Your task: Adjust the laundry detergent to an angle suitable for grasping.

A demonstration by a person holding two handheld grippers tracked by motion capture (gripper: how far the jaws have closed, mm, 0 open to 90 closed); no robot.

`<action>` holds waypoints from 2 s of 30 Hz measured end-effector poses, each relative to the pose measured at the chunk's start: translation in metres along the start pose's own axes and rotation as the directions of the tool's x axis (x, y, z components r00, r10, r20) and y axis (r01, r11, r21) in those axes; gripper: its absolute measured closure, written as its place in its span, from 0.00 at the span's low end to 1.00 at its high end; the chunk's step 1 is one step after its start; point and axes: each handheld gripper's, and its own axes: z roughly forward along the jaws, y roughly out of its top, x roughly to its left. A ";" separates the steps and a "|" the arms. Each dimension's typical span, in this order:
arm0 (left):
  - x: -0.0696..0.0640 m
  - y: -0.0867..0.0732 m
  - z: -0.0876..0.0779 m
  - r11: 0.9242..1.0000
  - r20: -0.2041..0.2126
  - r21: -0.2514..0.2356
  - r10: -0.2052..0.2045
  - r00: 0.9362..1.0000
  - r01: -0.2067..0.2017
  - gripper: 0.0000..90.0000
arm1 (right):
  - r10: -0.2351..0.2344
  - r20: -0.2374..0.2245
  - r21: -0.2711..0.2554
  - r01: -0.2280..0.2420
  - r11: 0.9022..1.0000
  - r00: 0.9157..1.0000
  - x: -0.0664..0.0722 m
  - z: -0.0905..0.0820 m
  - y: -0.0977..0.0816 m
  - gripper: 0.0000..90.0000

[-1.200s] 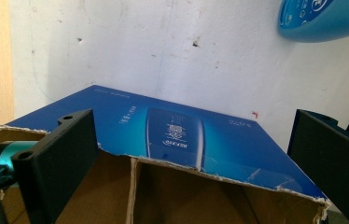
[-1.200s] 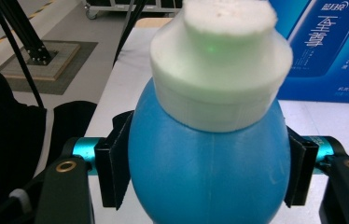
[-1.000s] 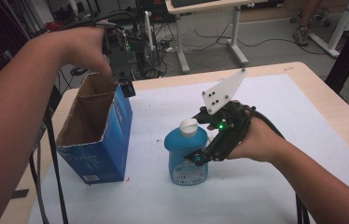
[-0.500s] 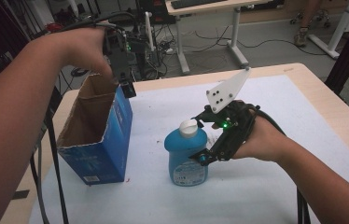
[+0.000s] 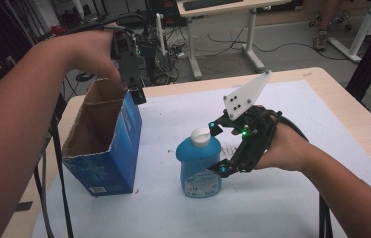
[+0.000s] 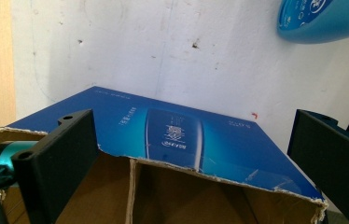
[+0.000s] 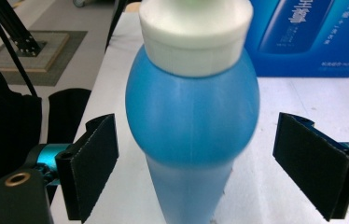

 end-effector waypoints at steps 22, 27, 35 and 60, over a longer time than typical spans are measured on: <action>0.000 0.004 0.002 1.000 0.005 0.004 0.007 1.000 -0.007 0.02 | 0.001 0.077 0.366 -0.030 0.930 0.997 0.003 -0.050 0.008 0.01; 0.001 0.004 0.002 1.000 0.006 0.006 0.007 1.000 -0.007 0.02 | 0.009 0.081 0.475 -0.047 0.879 0.997 0.002 -0.064 0.017 0.01; 0.003 0.006 0.003 1.000 0.009 0.000 0.009 1.000 -0.009 0.02 | 0.019 0.093 0.579 -0.070 0.812 0.995 0.000 -0.079 0.030 0.01; 0.004 0.015 0.008 1.000 0.020 -0.003 0.024 1.000 -0.024 0.02 | 0.030 0.128 0.756 -0.118 0.644 0.991 -0.005 -0.126 0.054 0.01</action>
